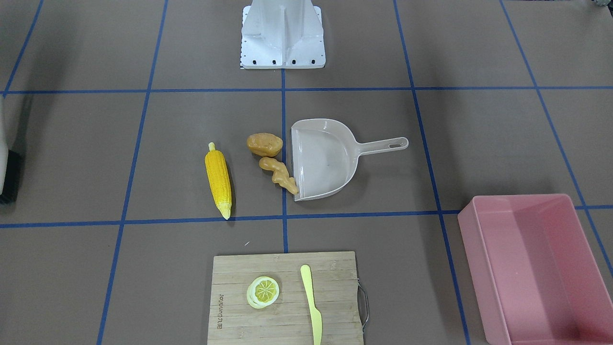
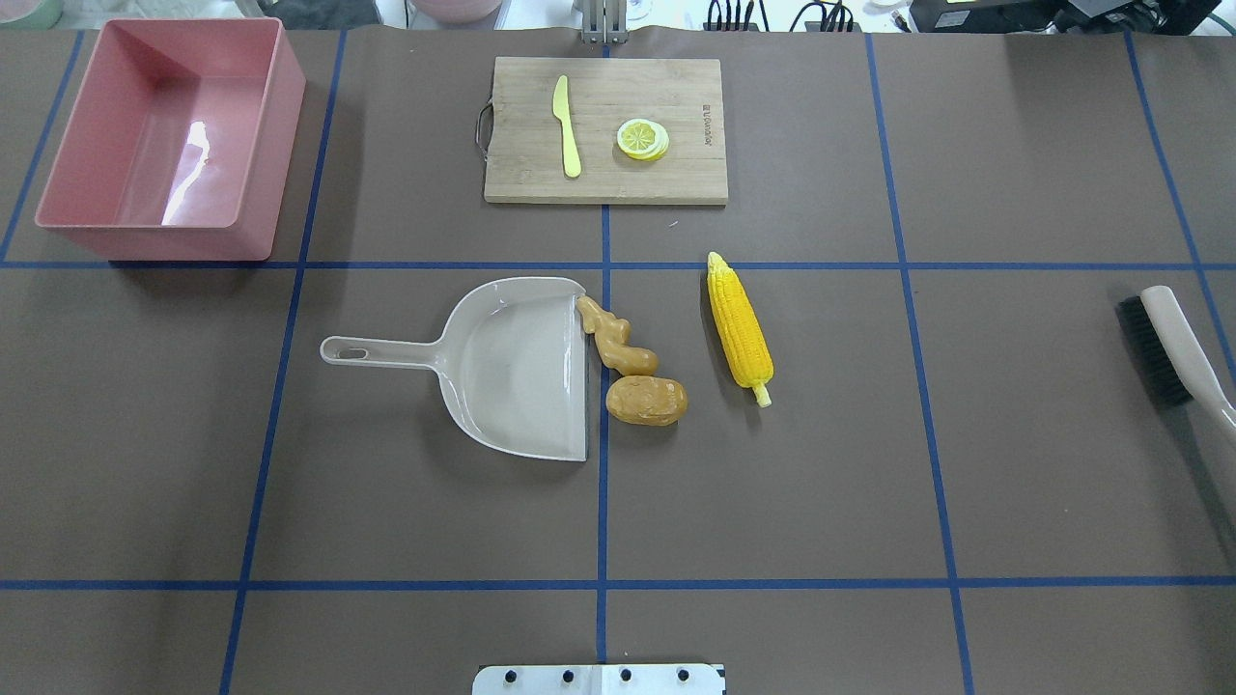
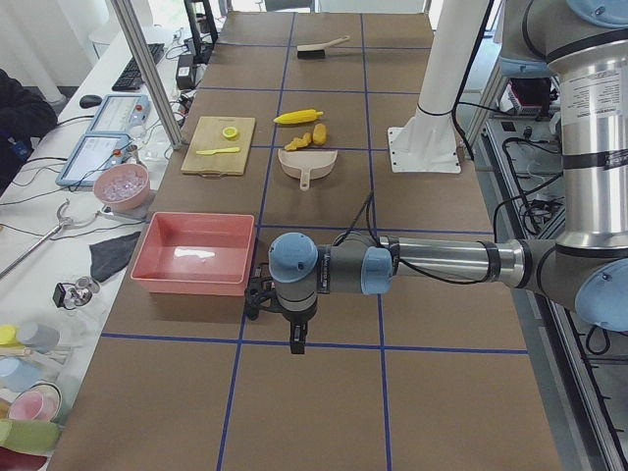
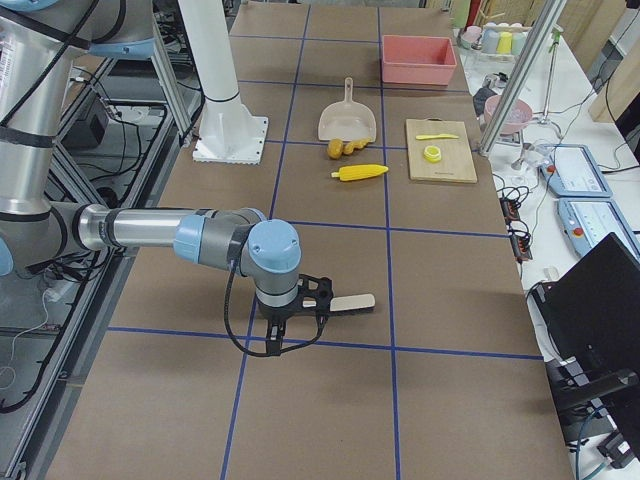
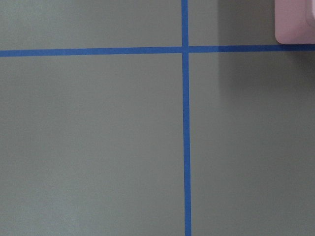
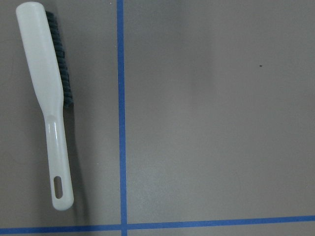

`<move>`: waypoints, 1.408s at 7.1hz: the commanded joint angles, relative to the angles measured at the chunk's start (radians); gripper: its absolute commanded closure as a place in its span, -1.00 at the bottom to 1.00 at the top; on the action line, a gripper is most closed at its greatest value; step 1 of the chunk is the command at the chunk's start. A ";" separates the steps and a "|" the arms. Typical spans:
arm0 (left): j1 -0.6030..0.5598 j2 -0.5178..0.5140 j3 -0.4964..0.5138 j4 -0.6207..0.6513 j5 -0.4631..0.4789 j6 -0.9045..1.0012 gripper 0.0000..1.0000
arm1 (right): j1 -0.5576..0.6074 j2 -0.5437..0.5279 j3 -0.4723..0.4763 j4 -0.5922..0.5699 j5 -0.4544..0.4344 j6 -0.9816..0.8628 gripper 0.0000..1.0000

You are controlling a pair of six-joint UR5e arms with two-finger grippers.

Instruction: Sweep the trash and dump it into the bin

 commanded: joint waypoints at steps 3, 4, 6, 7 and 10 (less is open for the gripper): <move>0.000 -0.002 -0.003 -0.002 -0.002 0.000 -0.97 | 0.000 0.000 -0.004 0.008 0.002 0.000 -1.00; 0.000 -0.002 -0.003 -0.002 -0.002 0.000 -0.97 | 0.000 0.000 -0.005 0.010 -0.001 -0.002 -1.00; 0.000 -0.002 -0.003 -0.002 -0.002 0.000 -0.97 | 0.000 -0.009 -0.011 0.011 0.006 -0.011 -1.00; 0.000 -0.002 -0.003 -0.003 -0.002 0.000 -0.97 | 0.000 -0.011 -0.013 0.011 0.014 0.003 -1.00; 0.000 -0.002 -0.005 -0.003 -0.002 0.000 -0.97 | -0.048 -0.006 0.004 0.011 0.016 0.064 -1.00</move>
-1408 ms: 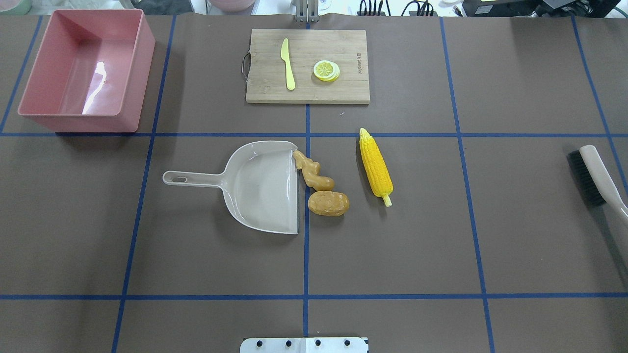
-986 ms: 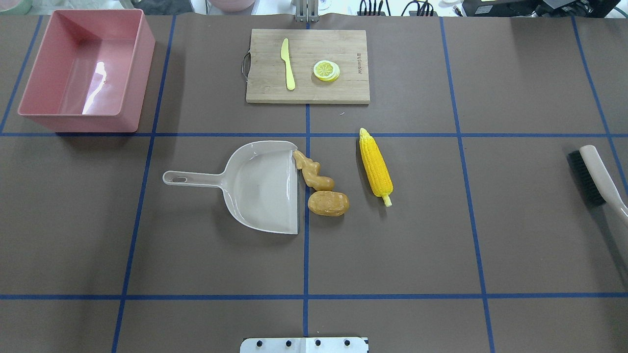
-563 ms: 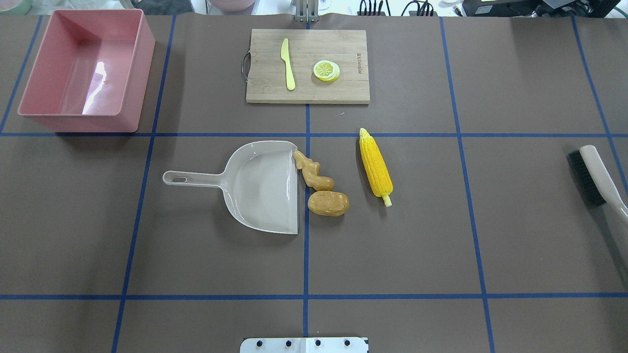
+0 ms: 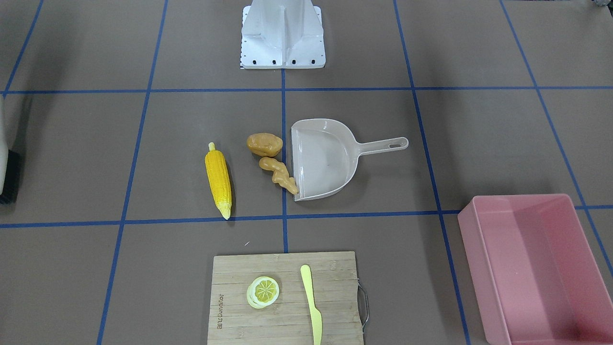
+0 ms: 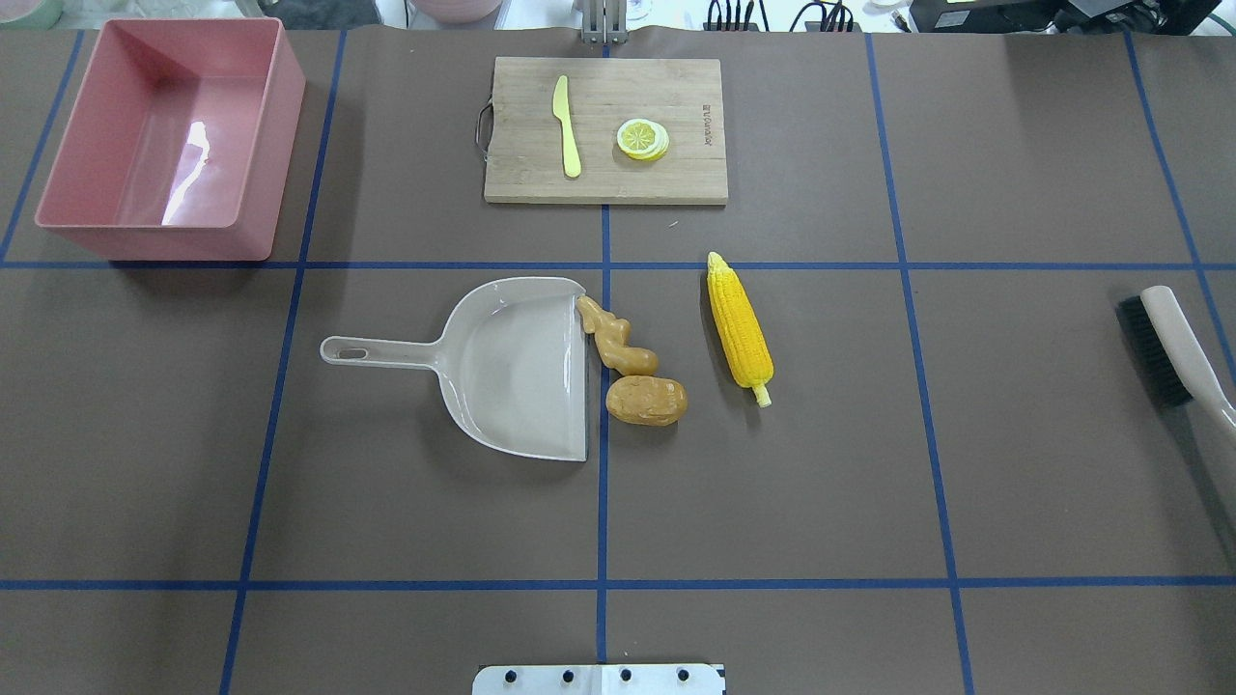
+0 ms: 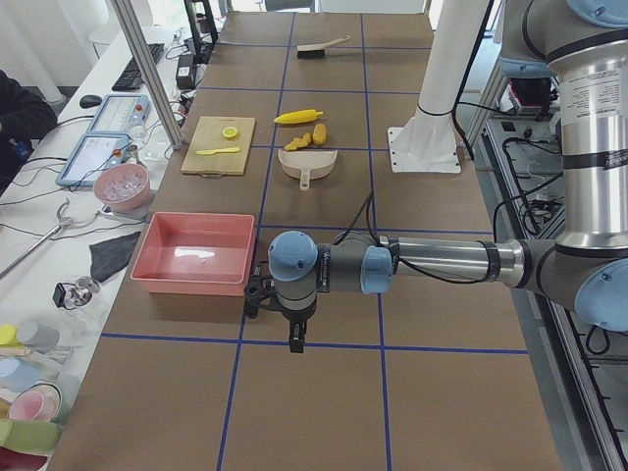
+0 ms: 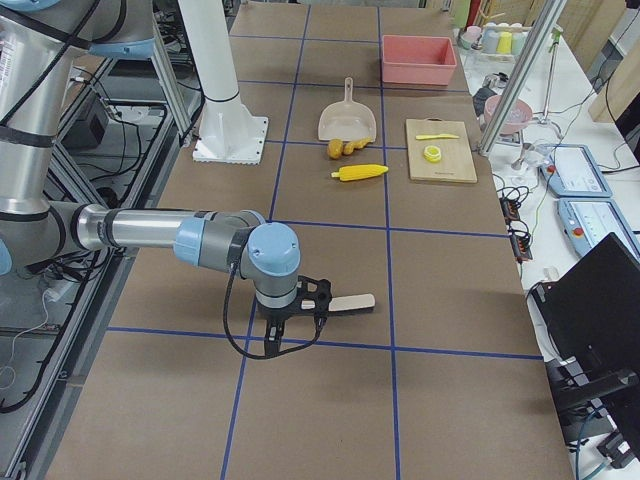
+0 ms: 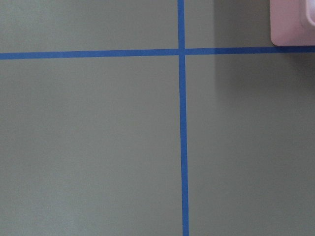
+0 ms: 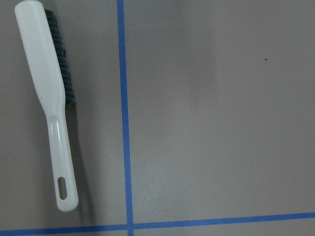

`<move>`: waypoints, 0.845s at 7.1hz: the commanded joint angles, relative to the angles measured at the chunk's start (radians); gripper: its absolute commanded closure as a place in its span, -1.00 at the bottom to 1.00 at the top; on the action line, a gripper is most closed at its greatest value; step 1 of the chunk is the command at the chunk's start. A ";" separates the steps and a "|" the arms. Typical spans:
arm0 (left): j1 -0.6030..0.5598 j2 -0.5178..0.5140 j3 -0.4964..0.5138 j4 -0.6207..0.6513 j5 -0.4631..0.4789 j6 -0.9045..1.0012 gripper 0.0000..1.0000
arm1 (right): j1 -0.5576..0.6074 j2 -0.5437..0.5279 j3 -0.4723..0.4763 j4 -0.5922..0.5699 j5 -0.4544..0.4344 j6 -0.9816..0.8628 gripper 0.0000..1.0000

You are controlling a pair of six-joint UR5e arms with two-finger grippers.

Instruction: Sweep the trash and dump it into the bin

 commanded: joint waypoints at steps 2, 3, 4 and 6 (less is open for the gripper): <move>0.000 0.000 0.000 0.000 0.000 0.000 -0.97 | -0.081 0.003 0.024 0.010 0.001 0.097 -1.00; 0.000 0.000 0.000 0.000 0.000 0.000 -0.97 | -0.100 0.001 0.026 0.028 0.001 0.105 -1.00; 0.000 0.000 0.000 0.000 0.000 0.000 -0.97 | -0.117 -0.004 0.026 0.054 0.002 0.125 -0.99; 0.000 0.000 -0.001 0.000 0.000 0.000 -0.97 | -0.165 -0.025 0.026 0.161 0.014 0.226 -0.99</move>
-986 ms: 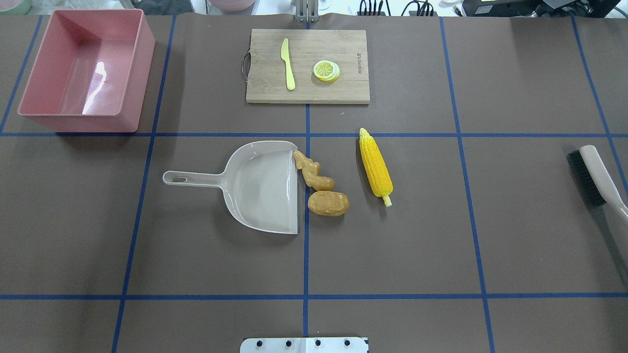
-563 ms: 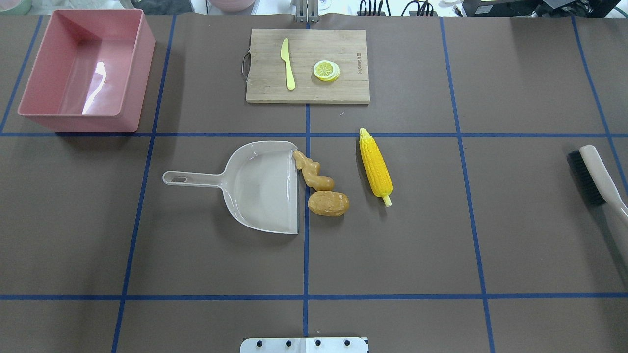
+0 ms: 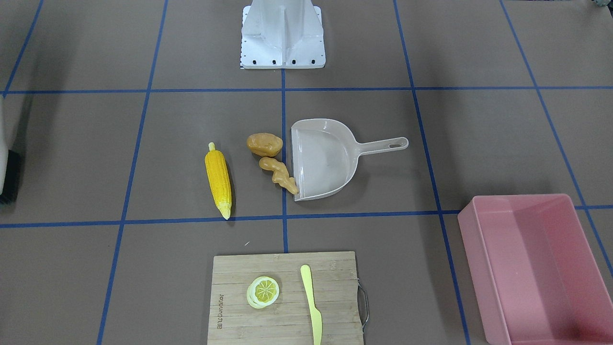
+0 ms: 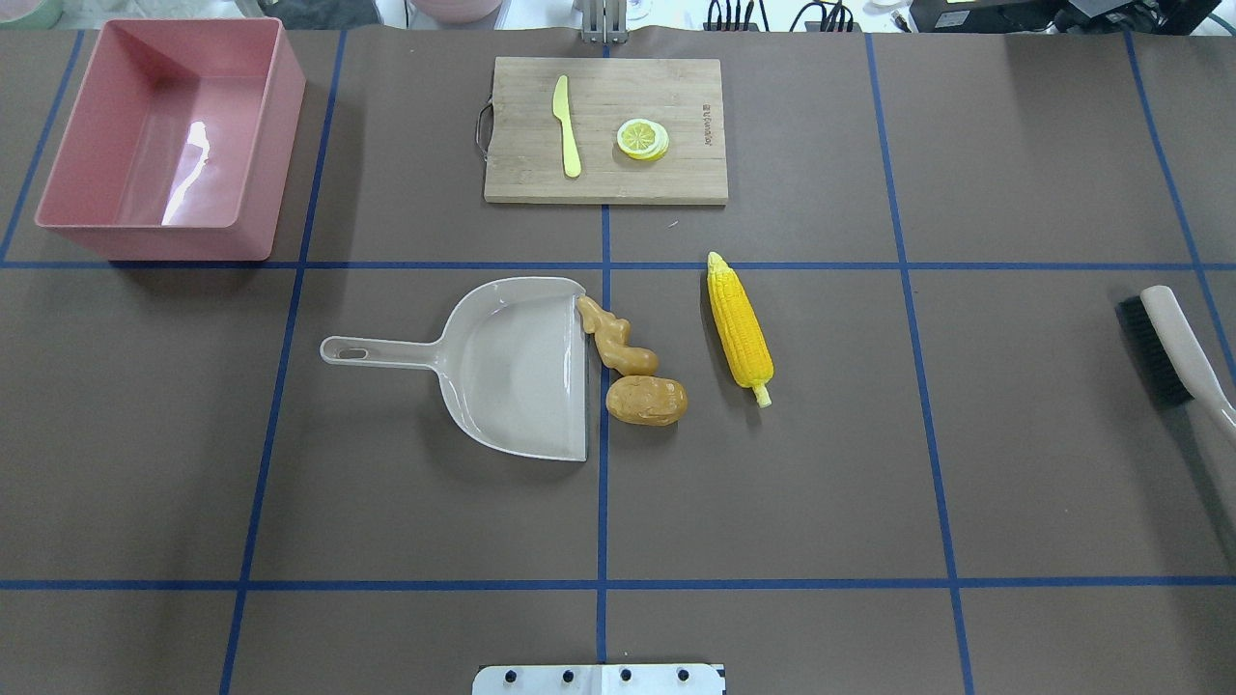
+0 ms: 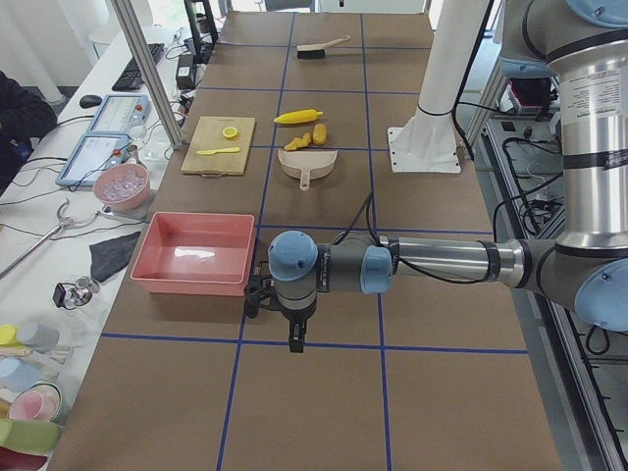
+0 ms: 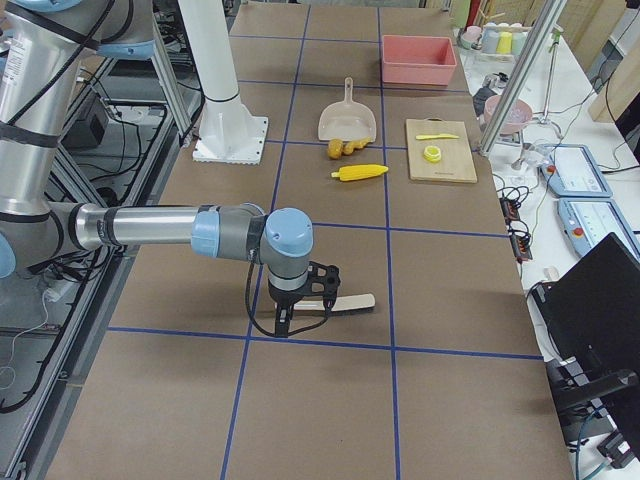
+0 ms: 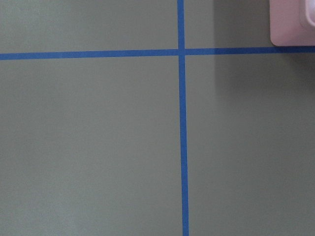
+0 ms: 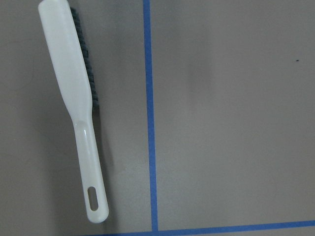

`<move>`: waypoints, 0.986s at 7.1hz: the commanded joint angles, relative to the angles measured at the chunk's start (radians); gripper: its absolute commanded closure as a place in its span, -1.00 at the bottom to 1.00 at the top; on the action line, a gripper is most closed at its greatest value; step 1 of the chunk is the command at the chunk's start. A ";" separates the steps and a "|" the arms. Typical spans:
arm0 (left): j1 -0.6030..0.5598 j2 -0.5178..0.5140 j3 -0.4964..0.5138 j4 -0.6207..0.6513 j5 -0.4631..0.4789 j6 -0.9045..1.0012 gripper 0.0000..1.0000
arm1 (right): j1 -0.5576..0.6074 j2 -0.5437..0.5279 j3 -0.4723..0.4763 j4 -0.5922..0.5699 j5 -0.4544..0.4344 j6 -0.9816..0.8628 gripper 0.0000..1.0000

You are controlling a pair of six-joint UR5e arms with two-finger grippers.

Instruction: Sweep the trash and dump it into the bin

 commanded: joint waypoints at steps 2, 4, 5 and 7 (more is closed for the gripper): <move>0.000 0.000 -0.002 -0.001 0.000 0.000 -0.97 | -0.081 -0.021 0.000 0.082 0.026 0.079 -0.99; 0.000 -0.009 -0.008 -0.002 0.000 0.000 -0.97 | -0.130 -0.028 -0.006 0.135 0.031 0.159 -0.98; 0.006 -0.017 -0.027 -0.002 0.000 -0.002 -0.97 | -0.154 -0.028 -0.007 0.166 0.029 0.187 -0.98; 0.073 -0.034 -0.069 -0.003 0.000 -0.012 -0.97 | -0.183 -0.030 -0.064 0.229 0.029 0.216 -0.98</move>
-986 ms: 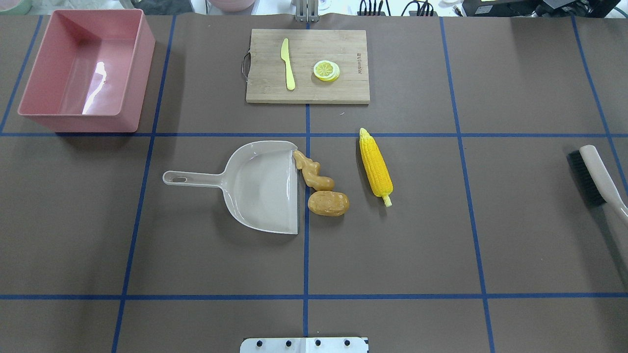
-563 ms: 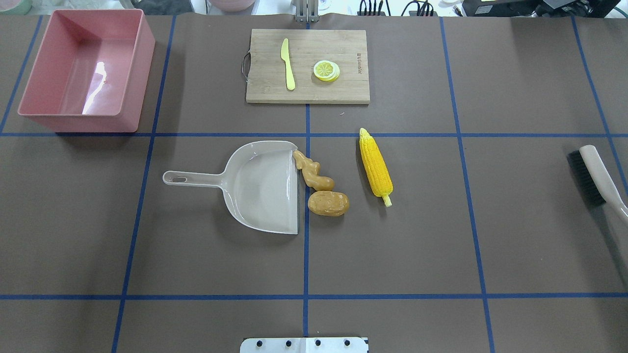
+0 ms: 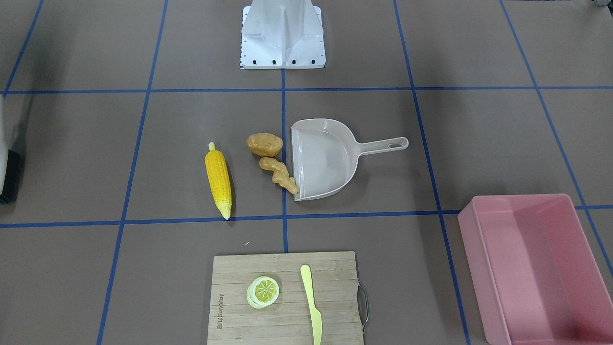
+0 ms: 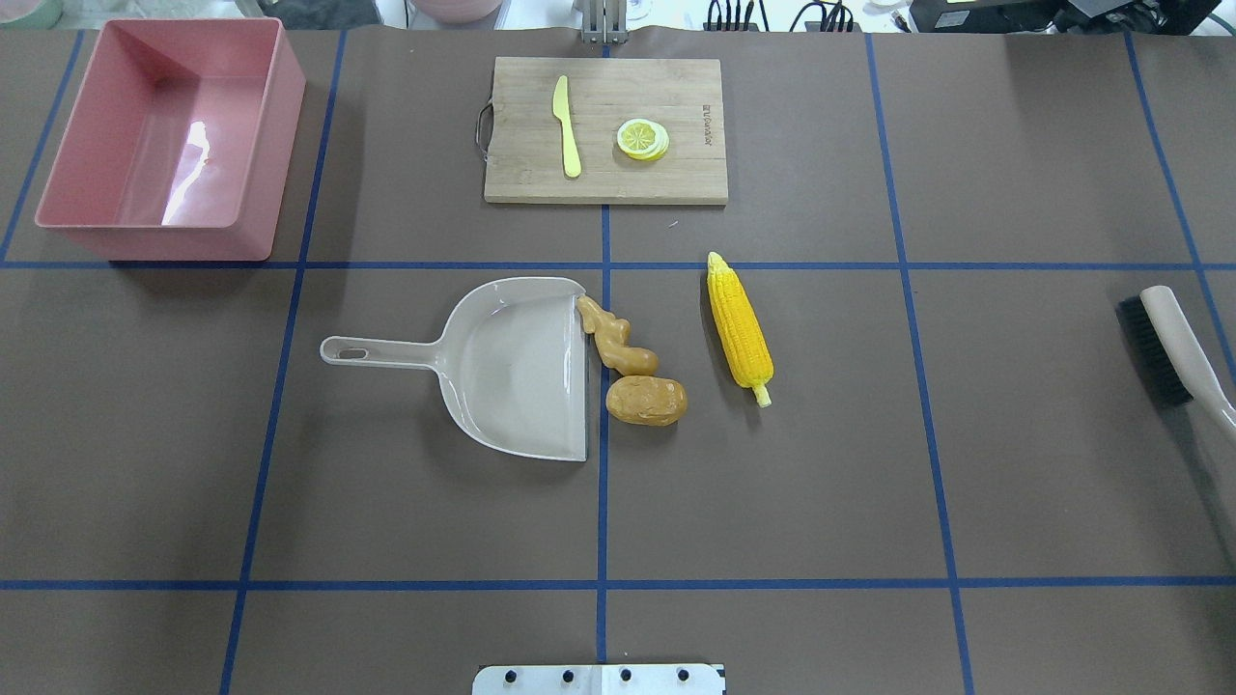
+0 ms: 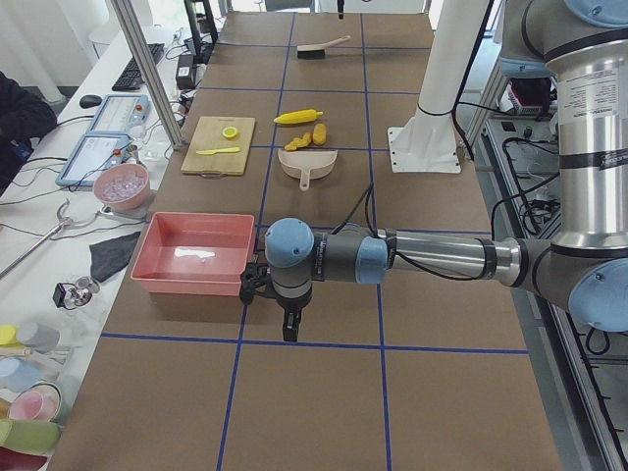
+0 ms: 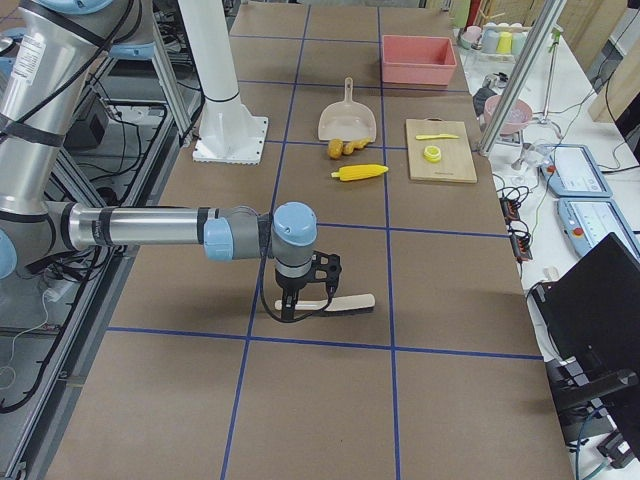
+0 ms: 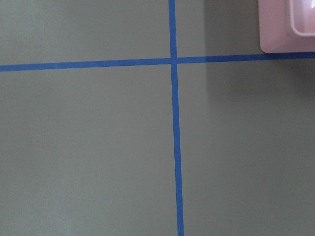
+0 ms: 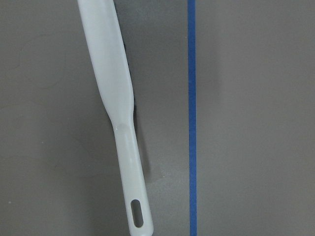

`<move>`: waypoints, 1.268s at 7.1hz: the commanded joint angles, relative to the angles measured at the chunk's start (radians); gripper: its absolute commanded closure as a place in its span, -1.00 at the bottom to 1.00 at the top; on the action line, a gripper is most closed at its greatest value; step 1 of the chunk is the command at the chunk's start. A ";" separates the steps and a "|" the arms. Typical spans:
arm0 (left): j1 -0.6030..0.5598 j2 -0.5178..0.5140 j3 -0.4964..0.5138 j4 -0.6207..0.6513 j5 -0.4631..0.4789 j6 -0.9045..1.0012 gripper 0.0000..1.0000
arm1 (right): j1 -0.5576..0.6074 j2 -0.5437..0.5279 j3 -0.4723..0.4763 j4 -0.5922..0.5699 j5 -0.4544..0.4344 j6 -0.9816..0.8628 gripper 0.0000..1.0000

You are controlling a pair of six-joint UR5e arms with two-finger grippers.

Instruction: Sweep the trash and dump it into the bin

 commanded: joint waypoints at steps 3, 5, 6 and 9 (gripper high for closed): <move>0.206 -0.232 -0.046 0.004 -0.037 -0.011 -0.97 | -0.162 0.002 -0.089 0.241 -0.022 0.280 -0.99; 0.358 -0.453 -0.043 0.006 -0.020 -0.003 -0.97 | -0.221 0.000 -0.091 0.276 -0.043 0.282 -0.99; 0.395 -0.514 -0.049 0.004 -0.018 0.005 -0.97 | -0.237 0.000 -0.091 0.278 -0.059 0.282 -0.99; 0.475 -0.531 -0.052 -0.146 -0.014 0.003 -0.97 | -0.271 0.000 -0.223 0.486 -0.064 0.318 -0.96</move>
